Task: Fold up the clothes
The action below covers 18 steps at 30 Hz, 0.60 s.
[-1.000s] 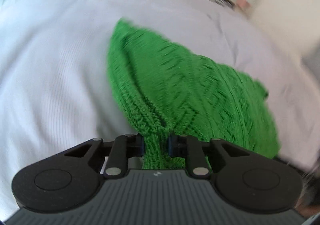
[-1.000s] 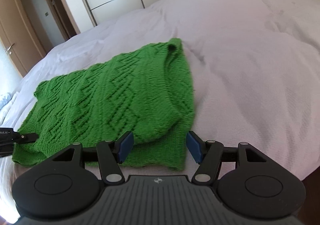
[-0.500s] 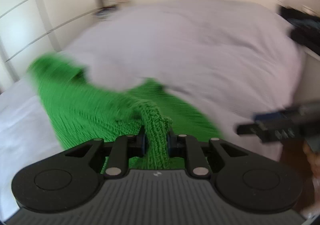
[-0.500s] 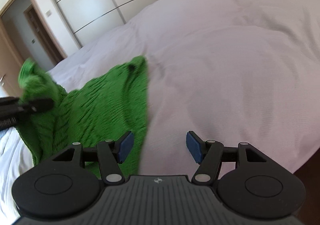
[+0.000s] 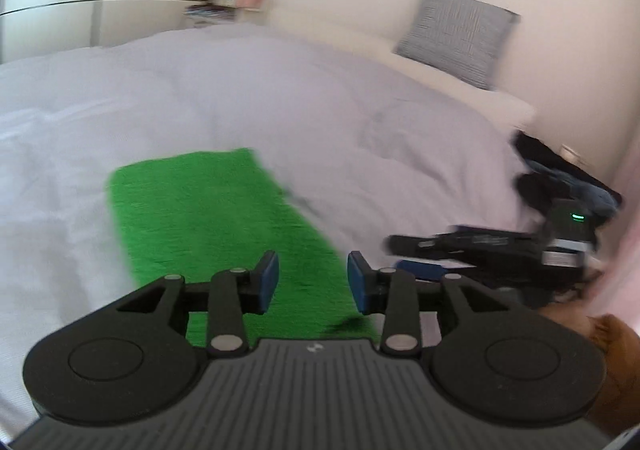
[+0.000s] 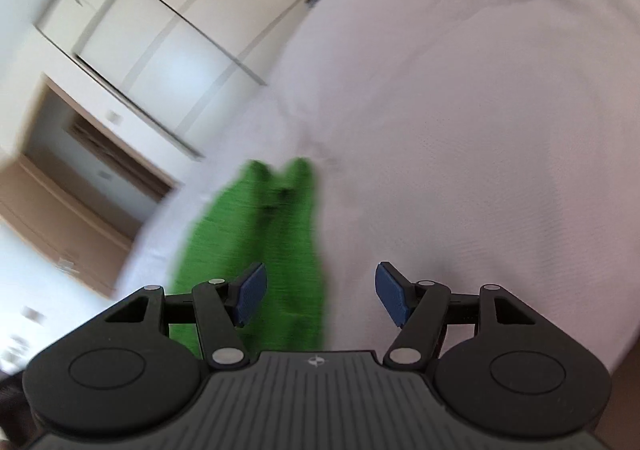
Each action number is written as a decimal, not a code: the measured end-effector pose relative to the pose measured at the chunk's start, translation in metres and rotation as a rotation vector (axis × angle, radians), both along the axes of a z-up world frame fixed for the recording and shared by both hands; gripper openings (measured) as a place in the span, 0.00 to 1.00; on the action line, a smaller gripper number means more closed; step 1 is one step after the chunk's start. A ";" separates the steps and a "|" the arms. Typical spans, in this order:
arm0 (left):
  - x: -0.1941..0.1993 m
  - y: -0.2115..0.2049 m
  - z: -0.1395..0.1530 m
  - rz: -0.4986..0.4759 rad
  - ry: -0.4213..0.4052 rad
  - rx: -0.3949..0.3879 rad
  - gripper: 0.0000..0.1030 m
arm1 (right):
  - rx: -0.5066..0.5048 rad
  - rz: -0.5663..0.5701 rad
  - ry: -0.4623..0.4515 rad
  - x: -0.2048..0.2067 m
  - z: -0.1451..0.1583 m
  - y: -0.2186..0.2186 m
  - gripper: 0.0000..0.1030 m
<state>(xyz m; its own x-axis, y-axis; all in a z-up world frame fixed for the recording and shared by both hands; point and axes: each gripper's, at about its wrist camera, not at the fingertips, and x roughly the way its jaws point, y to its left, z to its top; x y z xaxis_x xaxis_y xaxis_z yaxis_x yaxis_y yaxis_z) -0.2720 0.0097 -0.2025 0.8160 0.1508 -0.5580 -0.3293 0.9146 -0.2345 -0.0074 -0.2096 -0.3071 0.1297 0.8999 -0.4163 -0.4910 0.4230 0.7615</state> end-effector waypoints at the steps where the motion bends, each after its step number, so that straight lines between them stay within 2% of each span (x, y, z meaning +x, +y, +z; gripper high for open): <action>1: 0.002 0.009 -0.004 0.044 0.026 -0.001 0.30 | 0.027 0.022 0.032 0.001 -0.001 0.004 0.61; 3: 0.003 0.026 -0.015 0.100 0.060 -0.042 0.27 | 0.076 0.063 0.096 0.003 -0.005 0.012 0.56; 5: 0.005 0.044 -0.025 0.154 0.094 -0.084 0.28 | 0.098 0.092 0.158 0.004 -0.011 0.023 0.56; 8: 0.007 0.052 -0.037 0.174 0.122 -0.090 0.28 | 0.110 0.118 0.236 0.007 -0.020 0.039 0.57; 9: 0.007 0.052 -0.039 0.172 0.122 -0.090 0.29 | 0.109 0.122 0.253 0.008 -0.023 0.044 0.61; 14: 0.013 0.056 -0.043 0.161 0.121 -0.089 0.31 | 0.081 0.159 0.299 0.011 -0.033 0.076 0.60; 15: 0.013 0.056 -0.043 0.158 0.122 -0.087 0.31 | 0.077 0.170 0.303 0.010 -0.034 0.083 0.50; 16: 0.016 0.057 -0.045 0.159 0.125 -0.085 0.32 | 0.076 0.188 0.298 0.008 -0.031 0.089 0.25; 18: 0.018 0.058 -0.046 0.159 0.126 -0.085 0.32 | 0.059 0.205 0.229 0.003 -0.021 0.096 0.17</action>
<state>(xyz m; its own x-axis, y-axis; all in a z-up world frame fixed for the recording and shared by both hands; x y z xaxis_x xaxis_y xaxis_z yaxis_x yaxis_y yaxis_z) -0.2540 0.0681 -0.2488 0.7086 0.2201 -0.6704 -0.4996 0.8274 -0.2565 -0.0042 -0.1136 -0.3277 -0.1477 0.9213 -0.3597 -0.3742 0.2846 0.8826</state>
